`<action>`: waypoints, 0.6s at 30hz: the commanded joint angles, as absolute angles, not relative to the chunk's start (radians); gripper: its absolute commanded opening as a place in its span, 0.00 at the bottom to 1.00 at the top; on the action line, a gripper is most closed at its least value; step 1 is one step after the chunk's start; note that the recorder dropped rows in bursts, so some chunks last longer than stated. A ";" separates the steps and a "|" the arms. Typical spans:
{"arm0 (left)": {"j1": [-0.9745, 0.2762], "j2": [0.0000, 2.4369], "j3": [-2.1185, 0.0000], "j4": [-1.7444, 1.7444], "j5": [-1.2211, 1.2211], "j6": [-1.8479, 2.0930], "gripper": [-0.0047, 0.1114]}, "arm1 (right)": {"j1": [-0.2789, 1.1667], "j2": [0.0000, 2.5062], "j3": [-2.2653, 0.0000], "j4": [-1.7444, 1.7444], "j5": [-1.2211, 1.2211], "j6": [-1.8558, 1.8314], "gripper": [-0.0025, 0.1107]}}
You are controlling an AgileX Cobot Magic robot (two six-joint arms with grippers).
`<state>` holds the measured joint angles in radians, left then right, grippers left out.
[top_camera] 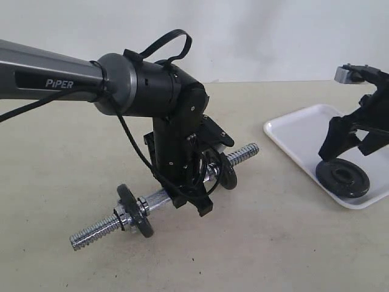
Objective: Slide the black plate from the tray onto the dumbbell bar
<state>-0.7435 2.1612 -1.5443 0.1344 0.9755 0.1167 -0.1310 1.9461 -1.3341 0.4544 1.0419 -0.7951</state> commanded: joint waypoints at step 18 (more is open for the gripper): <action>-0.745 2.107 -1.559 0.146 0.969 0.126 0.08 | -0.140 1.947 -1.339 0.408 1.053 -0.722 0.95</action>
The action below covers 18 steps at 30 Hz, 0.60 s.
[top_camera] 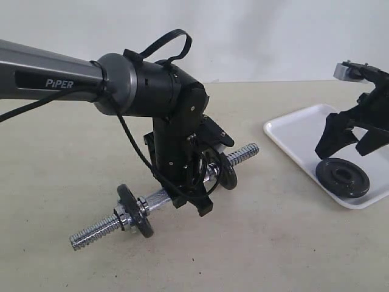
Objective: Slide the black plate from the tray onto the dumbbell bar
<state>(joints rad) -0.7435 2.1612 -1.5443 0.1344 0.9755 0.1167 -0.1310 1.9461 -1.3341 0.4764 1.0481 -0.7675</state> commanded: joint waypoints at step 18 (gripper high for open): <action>-0.745 2.107 -1.559 0.146 0.957 0.126 0.08 | -0.098 2.022 -1.339 0.293 1.009 -0.654 0.95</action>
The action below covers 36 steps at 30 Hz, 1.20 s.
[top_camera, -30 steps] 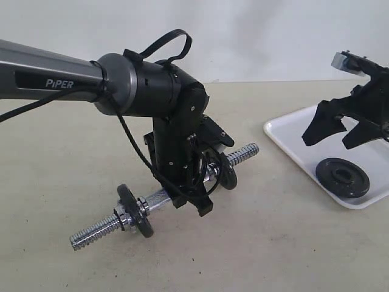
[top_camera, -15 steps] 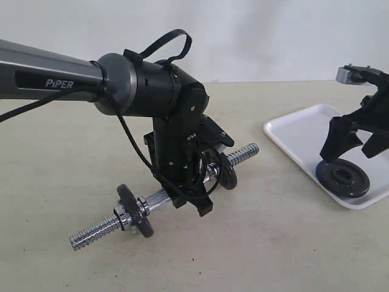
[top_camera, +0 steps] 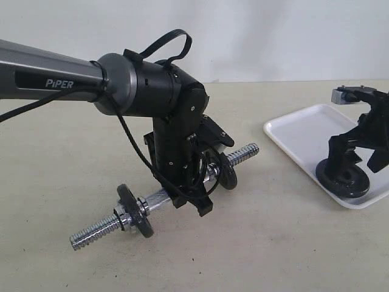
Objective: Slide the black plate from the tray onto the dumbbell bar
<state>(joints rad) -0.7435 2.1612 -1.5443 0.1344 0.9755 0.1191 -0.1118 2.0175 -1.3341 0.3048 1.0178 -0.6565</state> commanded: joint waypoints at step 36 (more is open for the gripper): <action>-0.745 2.107 -1.559 0.146 0.967 0.126 0.08 | -0.011 2.057 -1.339 0.173 0.950 -0.613 0.95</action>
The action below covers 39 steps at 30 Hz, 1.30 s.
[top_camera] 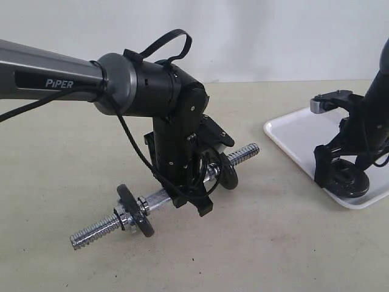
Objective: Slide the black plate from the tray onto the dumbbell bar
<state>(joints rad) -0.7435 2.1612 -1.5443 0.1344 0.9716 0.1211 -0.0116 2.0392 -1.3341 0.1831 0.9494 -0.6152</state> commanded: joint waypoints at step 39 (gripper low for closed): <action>-0.745 2.107 -1.559 0.150 0.965 0.126 0.08 | -0.011 2.069 -1.339 0.147 0.938 -0.616 0.95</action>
<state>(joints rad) -0.7435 2.1612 -1.5443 0.1344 0.9716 0.1211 -0.0116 2.0658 -1.3358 0.1588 0.9391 -0.6152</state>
